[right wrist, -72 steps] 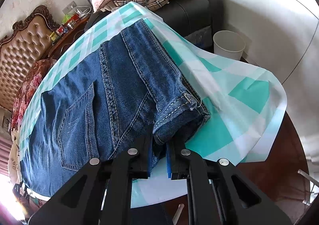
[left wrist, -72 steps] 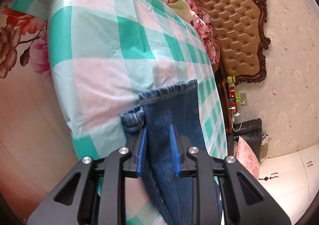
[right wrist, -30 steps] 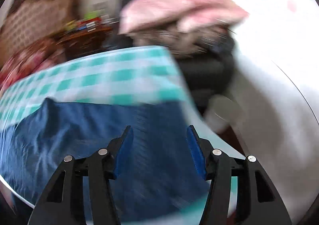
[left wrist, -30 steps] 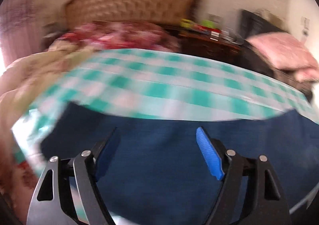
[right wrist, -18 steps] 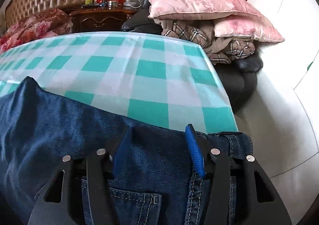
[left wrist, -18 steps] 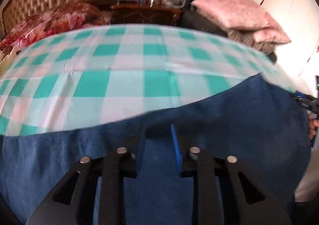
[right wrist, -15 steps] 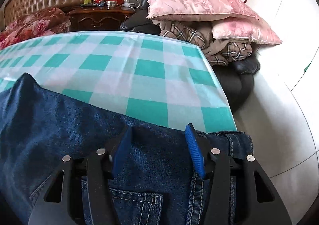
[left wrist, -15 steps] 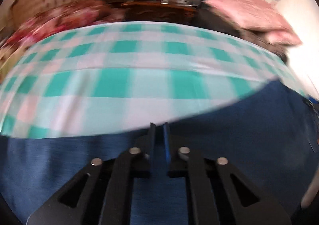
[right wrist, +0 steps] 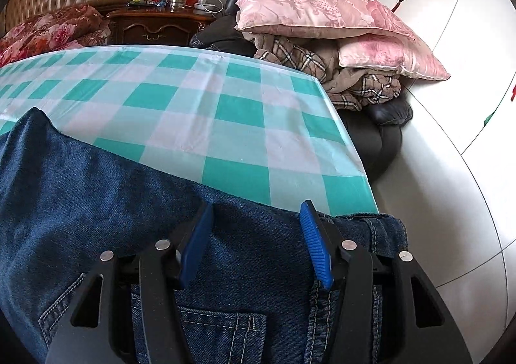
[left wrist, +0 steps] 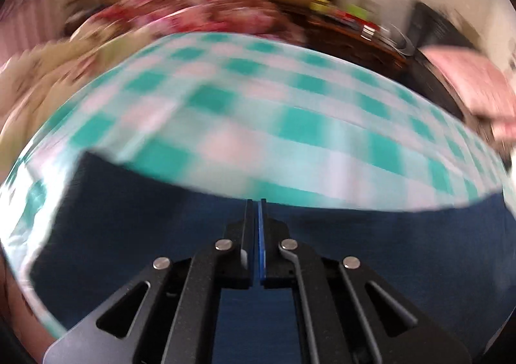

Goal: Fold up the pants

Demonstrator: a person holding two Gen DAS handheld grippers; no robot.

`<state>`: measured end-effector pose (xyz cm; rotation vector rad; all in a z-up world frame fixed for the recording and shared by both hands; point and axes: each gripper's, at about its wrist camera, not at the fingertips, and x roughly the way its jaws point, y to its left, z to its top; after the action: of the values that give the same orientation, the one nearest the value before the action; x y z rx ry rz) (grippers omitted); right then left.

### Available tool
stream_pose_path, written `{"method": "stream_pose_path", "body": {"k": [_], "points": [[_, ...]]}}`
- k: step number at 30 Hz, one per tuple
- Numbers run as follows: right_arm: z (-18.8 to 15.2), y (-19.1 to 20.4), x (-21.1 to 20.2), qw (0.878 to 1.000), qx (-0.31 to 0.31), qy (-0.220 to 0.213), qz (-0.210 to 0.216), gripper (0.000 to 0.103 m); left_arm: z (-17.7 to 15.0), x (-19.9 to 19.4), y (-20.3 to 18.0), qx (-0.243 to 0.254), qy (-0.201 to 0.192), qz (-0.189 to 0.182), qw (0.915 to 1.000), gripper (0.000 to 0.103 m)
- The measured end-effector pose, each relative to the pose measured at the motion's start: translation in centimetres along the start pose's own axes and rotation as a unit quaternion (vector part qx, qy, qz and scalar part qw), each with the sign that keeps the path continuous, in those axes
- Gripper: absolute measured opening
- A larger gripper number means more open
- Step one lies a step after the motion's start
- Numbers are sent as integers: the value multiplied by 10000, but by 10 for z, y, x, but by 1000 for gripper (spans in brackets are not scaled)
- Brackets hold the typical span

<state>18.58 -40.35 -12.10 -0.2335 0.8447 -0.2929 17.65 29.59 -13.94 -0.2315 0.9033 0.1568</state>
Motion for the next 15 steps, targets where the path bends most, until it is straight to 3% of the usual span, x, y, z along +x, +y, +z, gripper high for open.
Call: {"method": "stream_pose_path", "body": {"k": [2, 4, 5, 6, 8, 10, 11, 14, 15], "points": [[0, 0, 0, 10000, -12, -3, -13, 53, 7, 7, 50, -200, 148, 817, 9963, 5], [0, -1, 1, 10000, -10, -5, -10, 53, 14, -8, 94, -743, -88, 1378, 9876, 9], [0, 0, 0, 10000, -15, -6, -16, 53, 15, -24, 103, -913, -330, 1596, 9824, 25], [0, 0, 0, 10000, -20, -8, -23, 53, 15, -45, 103, -914, -704, 1718, 9784, 32], [1, 1, 0, 10000, -45, -13, -56, 53, 7, -63, 88, -745, -897, 1598, 9802, 62], [0, 3, -1, 9999, -69, -23, -87, 54, -10, -66, 51, -402, -549, 904, 9936, 72], [0, 3, -2, 9999, -70, -27, -83, 54, -19, -67, 33, -238, -467, 665, 9964, 74], [0, -1, -5, 10000, 58, -60, 48, 54, -52, -73, -33, 153, -469, 164, 9986, 94], [0, -3, -12, 9999, 142, -58, 44, 54, -62, -74, -51, 188, -403, -97, 9990, 95]]}}
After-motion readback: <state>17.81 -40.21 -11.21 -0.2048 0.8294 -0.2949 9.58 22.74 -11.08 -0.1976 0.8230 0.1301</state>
